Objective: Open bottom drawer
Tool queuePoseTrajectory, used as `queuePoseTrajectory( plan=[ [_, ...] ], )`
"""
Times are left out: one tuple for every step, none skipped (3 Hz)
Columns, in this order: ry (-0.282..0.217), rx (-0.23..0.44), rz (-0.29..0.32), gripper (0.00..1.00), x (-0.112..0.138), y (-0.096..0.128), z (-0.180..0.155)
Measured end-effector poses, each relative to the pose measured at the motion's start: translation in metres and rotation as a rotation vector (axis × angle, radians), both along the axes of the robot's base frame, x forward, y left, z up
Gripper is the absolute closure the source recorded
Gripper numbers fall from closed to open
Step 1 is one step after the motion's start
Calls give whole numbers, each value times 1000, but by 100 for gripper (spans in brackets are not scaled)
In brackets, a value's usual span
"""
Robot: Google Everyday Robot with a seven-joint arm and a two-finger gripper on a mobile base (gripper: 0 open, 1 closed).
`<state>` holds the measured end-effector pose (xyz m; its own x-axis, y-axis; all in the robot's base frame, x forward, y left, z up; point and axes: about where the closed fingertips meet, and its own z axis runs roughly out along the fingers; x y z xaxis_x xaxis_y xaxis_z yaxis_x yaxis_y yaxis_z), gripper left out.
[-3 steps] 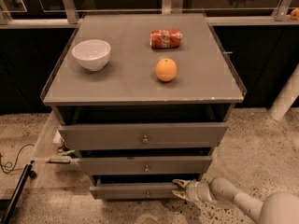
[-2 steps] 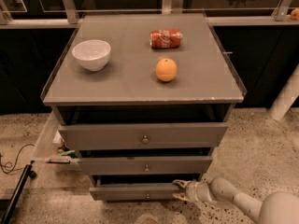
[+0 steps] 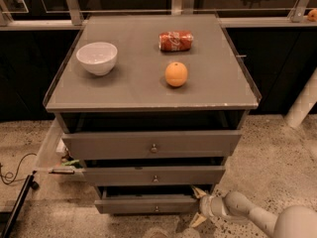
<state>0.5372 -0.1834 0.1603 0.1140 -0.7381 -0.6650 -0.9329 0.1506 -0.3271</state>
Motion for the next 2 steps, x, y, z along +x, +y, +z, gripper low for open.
queuePoseTrajectory(
  plan=[
    [0, 0, 0, 9, 0, 0, 0],
    [0, 0, 0, 28, 0, 0, 0]
  ],
)
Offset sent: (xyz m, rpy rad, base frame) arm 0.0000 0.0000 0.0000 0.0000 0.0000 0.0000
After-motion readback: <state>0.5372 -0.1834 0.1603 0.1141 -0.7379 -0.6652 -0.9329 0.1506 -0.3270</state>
